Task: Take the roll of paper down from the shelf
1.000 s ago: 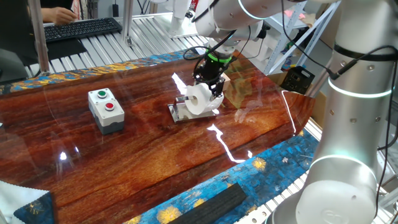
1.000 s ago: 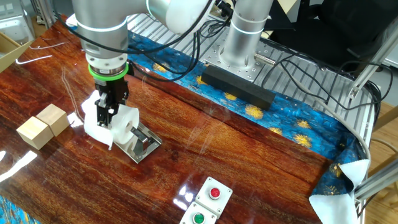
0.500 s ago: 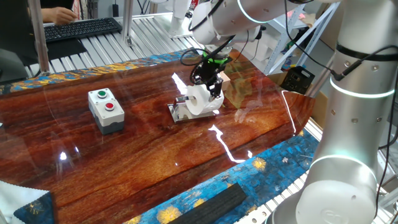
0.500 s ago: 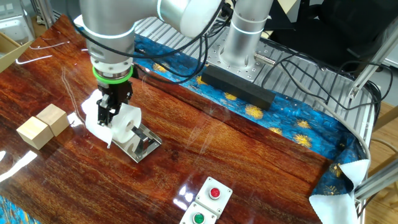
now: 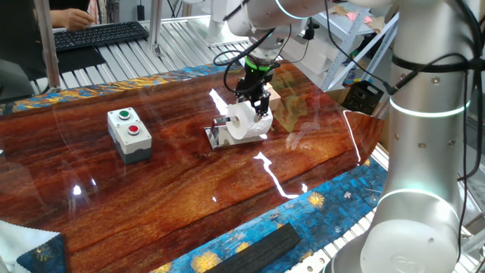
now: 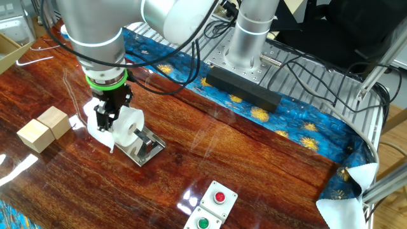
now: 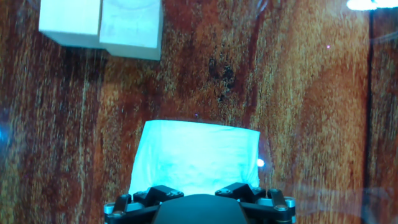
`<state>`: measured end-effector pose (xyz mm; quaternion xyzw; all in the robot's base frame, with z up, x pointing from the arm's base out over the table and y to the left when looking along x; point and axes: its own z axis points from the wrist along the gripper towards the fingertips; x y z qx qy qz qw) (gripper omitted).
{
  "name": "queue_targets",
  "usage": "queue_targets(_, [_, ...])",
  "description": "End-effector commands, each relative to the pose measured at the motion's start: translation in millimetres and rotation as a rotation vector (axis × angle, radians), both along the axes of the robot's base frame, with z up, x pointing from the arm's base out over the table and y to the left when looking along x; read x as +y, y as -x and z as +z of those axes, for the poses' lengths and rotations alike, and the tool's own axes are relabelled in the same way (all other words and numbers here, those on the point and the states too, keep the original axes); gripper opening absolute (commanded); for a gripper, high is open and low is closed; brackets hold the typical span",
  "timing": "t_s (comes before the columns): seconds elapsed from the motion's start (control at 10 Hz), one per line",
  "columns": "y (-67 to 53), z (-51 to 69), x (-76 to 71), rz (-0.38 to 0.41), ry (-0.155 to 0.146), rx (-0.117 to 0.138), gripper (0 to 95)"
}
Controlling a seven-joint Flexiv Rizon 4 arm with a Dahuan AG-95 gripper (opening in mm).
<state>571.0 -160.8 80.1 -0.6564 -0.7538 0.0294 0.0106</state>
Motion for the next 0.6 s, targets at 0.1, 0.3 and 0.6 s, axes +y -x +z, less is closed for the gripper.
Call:
queue_targets(0.1, [0.2,0.5,0.2,0.000,0.020,-0.028,0.0])
queue_targets(0.3, [0.2,0.5,0.2,-0.032,0.027,-0.020,0.0])
queue_targets(0.6, [0.2,0.5,0.2,-0.052,0.030,-0.018,0.0])
